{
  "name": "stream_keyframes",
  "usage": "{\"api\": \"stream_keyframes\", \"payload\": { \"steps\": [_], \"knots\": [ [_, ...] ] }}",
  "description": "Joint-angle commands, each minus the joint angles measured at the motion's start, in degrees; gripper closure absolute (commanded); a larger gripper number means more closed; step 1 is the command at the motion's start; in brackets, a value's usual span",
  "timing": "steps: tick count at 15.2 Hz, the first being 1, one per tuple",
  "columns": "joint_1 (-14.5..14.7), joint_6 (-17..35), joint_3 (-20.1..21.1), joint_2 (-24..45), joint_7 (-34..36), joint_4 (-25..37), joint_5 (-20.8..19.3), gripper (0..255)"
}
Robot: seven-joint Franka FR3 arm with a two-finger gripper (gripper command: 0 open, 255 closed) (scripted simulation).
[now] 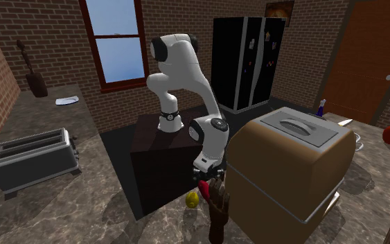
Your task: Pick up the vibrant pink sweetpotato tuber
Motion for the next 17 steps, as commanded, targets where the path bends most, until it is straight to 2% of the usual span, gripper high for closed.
{"api": "stream_keyframes", "payload": {
  "steps": [1,5,6,17],
  "knots": [
    [0.32,0.97,-0.33,1.62,0.42,0.64,-0.41,0],
    [0.51,1.73,-0.59,2.73,0.69,0.99,-0.69,0],
    [0.55,1.66,-0.58,2.80,0.72,1.12,-0.68,255],
    [0.27,0.77,-0.26,1.31,0.35,0.54,-0.33,255]
  ]
}}
